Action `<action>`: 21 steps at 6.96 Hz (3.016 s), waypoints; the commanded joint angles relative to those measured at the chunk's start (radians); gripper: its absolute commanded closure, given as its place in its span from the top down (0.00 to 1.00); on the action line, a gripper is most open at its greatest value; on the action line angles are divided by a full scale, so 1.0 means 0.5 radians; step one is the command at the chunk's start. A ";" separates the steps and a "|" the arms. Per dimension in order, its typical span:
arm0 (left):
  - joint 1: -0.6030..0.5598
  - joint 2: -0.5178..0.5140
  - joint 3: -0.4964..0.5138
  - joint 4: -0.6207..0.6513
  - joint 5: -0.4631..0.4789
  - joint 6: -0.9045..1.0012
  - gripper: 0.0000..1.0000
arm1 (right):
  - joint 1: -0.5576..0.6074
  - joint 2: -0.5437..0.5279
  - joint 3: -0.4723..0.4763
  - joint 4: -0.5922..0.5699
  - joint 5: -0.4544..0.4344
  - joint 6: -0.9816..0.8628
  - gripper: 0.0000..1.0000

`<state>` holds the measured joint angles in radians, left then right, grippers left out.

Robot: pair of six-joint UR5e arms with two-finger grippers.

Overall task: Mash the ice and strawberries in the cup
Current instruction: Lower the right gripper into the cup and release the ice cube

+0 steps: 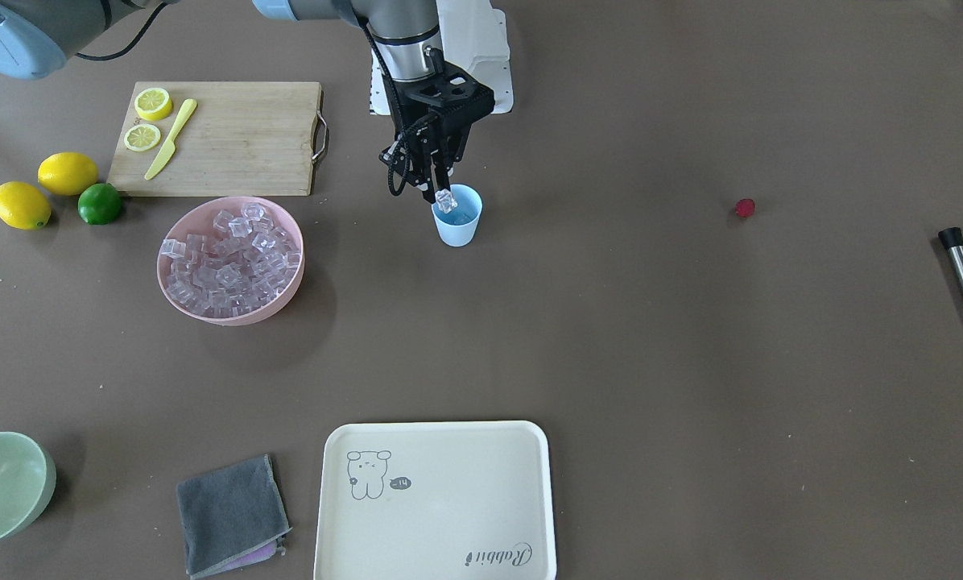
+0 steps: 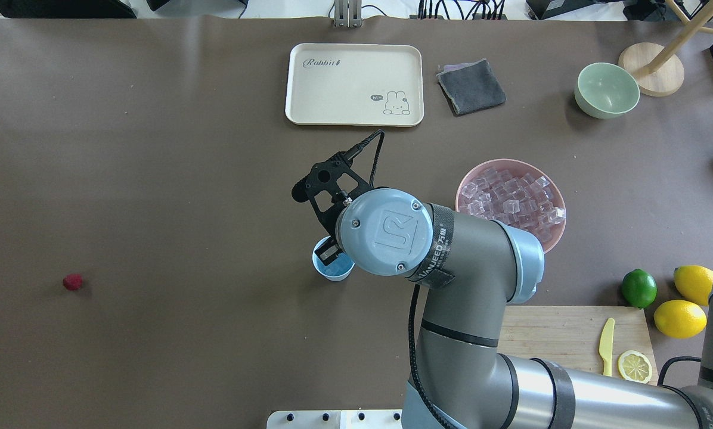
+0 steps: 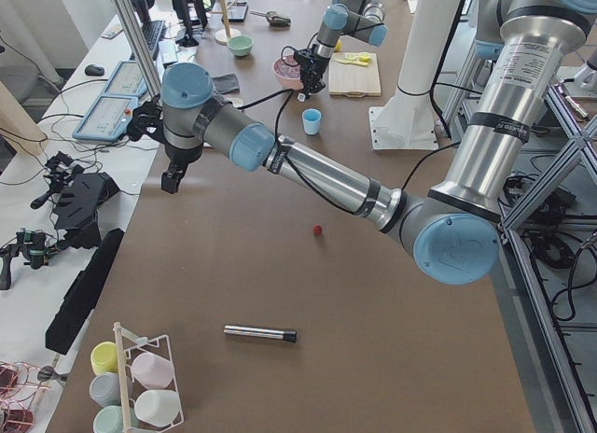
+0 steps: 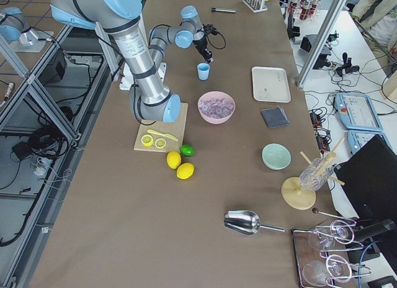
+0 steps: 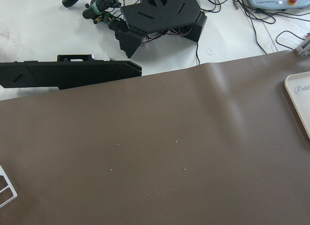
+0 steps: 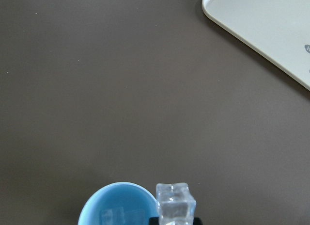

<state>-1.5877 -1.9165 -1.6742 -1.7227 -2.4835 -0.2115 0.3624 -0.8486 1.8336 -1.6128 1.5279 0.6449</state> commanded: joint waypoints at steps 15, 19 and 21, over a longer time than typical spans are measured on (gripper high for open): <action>0.015 0.004 0.013 0.000 0.012 0.000 0.98 | -0.080 -0.134 -0.065 0.369 0.000 -0.017 0.00; 0.015 0.001 0.041 0.003 0.015 0.006 0.98 | -0.102 -0.125 -0.062 0.369 0.000 -0.020 0.50; 0.015 0.001 0.038 0.000 0.015 0.006 0.98 | -0.099 -0.128 -0.059 0.369 0.000 -0.020 0.92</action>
<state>-1.5800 -1.9159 -1.6546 -1.7223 -2.4759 -0.2087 0.3126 -0.9119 1.8029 -1.4281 1.5280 0.6353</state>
